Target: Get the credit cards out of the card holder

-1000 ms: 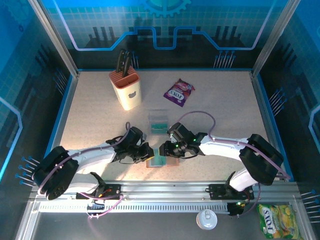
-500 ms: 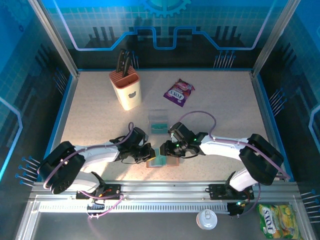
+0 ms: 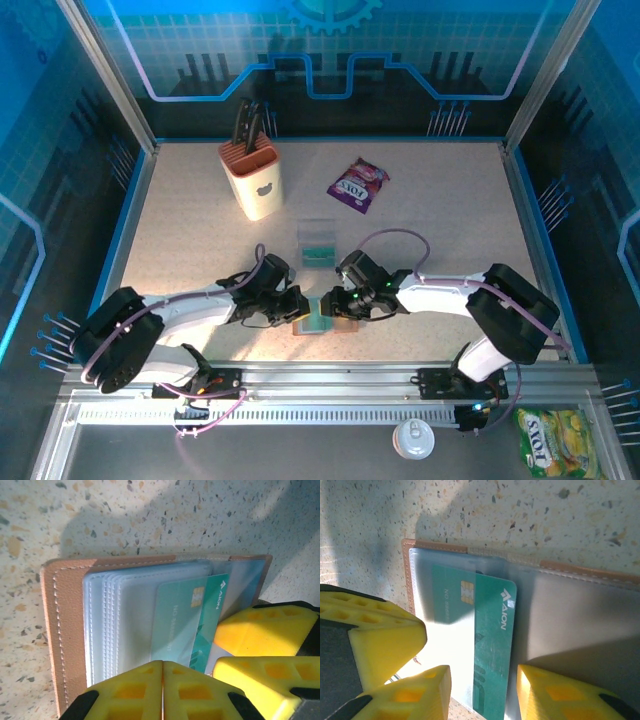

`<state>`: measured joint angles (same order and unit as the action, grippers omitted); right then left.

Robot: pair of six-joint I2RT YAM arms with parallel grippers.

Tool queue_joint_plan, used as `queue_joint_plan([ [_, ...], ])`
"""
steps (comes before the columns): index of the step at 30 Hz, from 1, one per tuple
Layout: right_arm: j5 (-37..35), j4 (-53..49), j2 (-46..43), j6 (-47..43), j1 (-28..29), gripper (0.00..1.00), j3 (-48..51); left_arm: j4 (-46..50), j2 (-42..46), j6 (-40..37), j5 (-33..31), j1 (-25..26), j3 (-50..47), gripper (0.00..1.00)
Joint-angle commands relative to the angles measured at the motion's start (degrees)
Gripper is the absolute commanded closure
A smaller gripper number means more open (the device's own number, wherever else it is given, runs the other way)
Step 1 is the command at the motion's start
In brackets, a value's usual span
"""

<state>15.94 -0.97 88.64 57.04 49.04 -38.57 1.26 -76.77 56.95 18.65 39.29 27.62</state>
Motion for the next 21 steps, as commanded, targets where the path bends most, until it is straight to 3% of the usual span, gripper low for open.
queue_joint_plan([
  [1,0.8,1.4,0.5,0.8,-0.9,0.6,0.7,2.1,0.5,-1.3,-1.1,0.3,0.2,0.91],
  [21,1.7,2.9,-0.4,1.4,-1.0,0.66,1.3,0.4,-2.3,-0.4,-0.3,0.3,-1.0,0.95],
])
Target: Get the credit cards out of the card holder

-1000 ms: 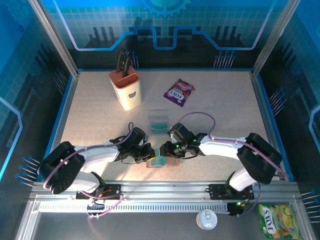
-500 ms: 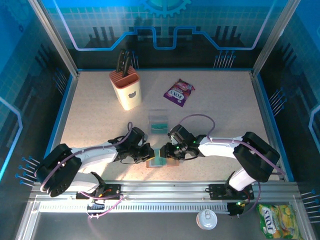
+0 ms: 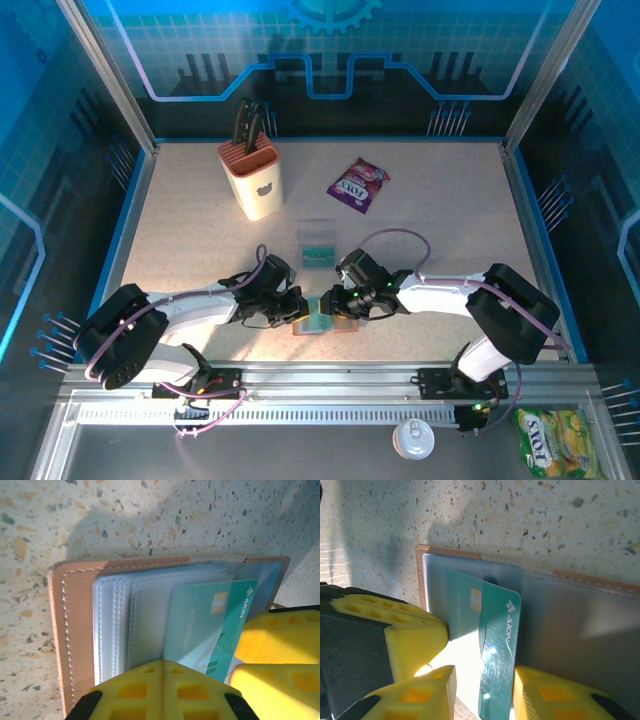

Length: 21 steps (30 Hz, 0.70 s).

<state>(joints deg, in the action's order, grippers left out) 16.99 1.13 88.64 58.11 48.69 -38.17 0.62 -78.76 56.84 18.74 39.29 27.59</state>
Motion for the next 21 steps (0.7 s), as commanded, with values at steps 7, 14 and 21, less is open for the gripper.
queue_joint_plan([
  [7,0.2,0.2,-1.1,0.1,-0.5,0.74,1.0,1.3,-0.2,-0.4,-0.5,0.3,-1.0,0.95],
  [14,-0.1,0.7,-1.6,0.1,-0.6,0.88,1.6,1.3,-0.1,-0.4,-0.5,0.3,-1.1,0.95],
  [21,-0.5,-0.1,-2.7,-0.3,-0.9,0.91,2.2,1.1,-0.1,-0.1,-0.5,0.3,-1.1,0.95],
])
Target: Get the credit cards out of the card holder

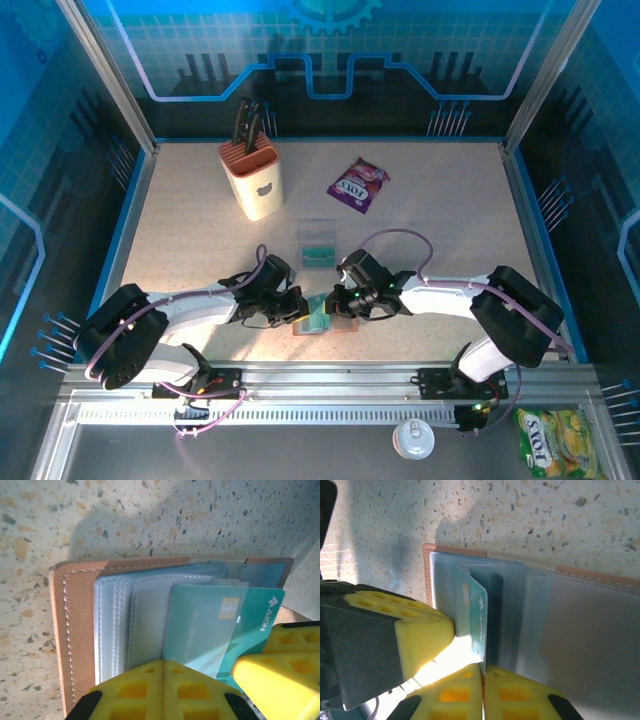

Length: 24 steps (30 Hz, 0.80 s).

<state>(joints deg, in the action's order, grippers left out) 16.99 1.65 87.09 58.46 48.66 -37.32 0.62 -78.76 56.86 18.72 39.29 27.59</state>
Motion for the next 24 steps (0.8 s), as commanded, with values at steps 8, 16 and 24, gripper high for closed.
queue_joint_plan([
  [8,-0.7,-2.9,-5.1,-1.7,-2.8,0.93,3.6,1.7,0.3,-0.2,-0.8,0.3,-1.0,0.94],
  [16,-0.3,-7.0,-9.5,-4.1,-4.7,0.97,3.6,2.5,1.1,-0.3,-1.6,0.3,-0.9,0.94],
  [24,-0.6,-13.7,-11.9,-11.2,-7.0,1.0,0.0,3.8,2.4,-0.6,-1.6,0.3,0.8,0.93],
])
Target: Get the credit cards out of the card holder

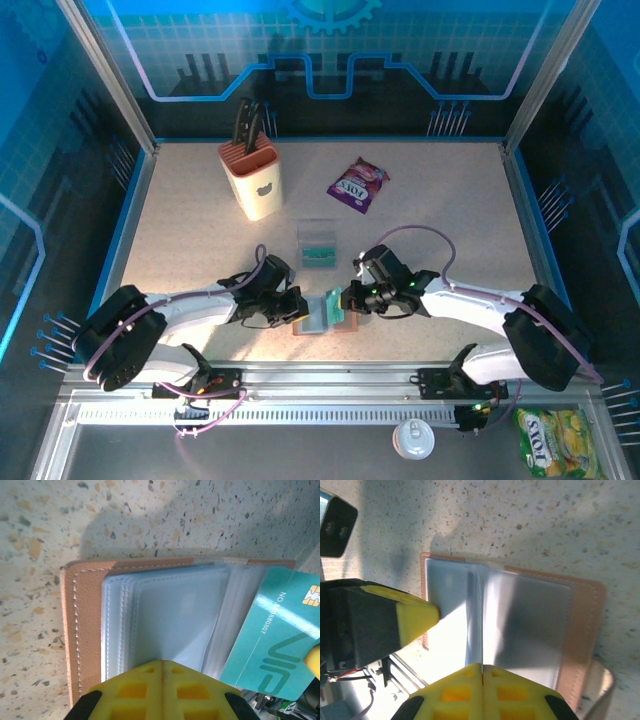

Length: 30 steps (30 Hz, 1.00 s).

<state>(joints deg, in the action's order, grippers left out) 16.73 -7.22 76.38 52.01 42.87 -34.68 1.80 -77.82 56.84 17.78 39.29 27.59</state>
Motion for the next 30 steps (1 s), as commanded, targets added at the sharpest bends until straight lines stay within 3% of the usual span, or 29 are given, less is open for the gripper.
queue_joint_plan([
  [1,-0.3,-6.1,-1.0,-6.6,-1.5,1.0,-3.6,2.8,1.5,-0.7,-0.5,0.3,1.1,0.93],
  [17,-9.0,-37.8,11.1,-62.4,-1.9,1.0,-31.4,6.5,5.3,-1.7,-2.2,0.0,1.5,0.89],
  [24,-7.9,-49.3,21.5,-77.9,-2.1,1.0,-45.2,8.2,7.7,-1.7,-3.2,-0.3,1.1,0.88],
  [30,-9.9,-56.2,30.5,-84.9,-2.3,1.0,-57.2,10.3,11.3,-1.3,-4.3,-0.7,0.4,0.88],
])
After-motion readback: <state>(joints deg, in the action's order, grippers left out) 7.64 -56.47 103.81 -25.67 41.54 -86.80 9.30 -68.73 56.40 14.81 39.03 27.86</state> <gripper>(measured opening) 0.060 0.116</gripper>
